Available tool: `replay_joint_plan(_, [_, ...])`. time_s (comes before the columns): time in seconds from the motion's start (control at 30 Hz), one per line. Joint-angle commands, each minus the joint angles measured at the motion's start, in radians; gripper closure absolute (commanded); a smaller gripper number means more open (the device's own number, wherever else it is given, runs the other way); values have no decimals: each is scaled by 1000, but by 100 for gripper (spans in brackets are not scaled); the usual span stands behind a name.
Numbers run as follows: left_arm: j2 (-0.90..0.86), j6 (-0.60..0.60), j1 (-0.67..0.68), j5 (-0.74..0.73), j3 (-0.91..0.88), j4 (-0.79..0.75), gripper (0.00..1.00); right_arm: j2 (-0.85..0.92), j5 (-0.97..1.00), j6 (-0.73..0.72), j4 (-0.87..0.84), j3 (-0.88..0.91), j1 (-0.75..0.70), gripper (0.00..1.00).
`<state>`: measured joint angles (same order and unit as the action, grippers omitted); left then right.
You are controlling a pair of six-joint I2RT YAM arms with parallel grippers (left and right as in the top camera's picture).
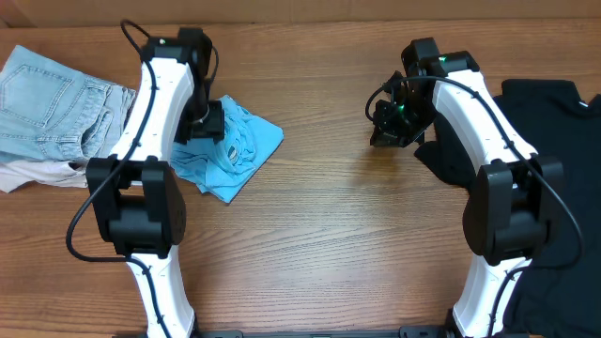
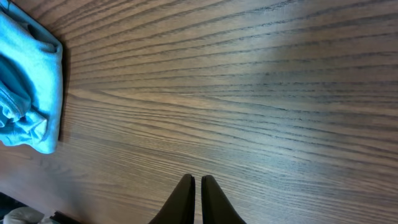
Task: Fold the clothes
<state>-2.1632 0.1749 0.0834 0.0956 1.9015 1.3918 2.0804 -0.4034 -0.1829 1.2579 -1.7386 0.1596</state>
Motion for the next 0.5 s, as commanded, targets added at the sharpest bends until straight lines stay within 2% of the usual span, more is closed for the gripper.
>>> replay_joint_plan(0.0, [-8,-25,4,-48,-26,-7,87,-23,-2,5,1,-15,4,91])
replay_joint_plan(0.03, [-8,-26,3,-71,-25,-6,91,-23,-3,5,1,-15,5,91])
replay_joint_plan(0.07, [-8,-28,3,-88,-25,-1,91,-23,-10,12,1,-15,9,91])
replay_joint_plan(0.1, [-8,-43,3,-101,-26,13,84,-23,-38,39,-4,-15,16,91])
replay_joint_plan(0.13, [-8,-53,3,-95,-29,23,71,-23,-62,61,-8,-14,23,91])
replay_joint_plan(0.17, [-8,-61,3,-74,-34,28,64,-23,-96,91,-18,-14,37,91])
replay_joint_plan(0.2, [-8,-60,3,-44,-39,29,64,-23,-116,108,-31,-14,53,89])
replay_joint_plan(0.3, [-8,-60,-3,-7,-80,-2,71,-23,-118,107,-95,-14,128,84])
replay_joint_plan(0.33, [-8,-60,-5,-12,-92,-10,70,-23,-117,105,-116,-14,151,82])
replay_joint_plan(0.43, [-8,-60,-6,-18,-145,-60,60,-23,-103,99,-160,-14,212,78])
replay_joint_plan(0.47, [-8,-59,-6,-19,-156,-69,63,-23,-92,87,-166,-14,224,77])
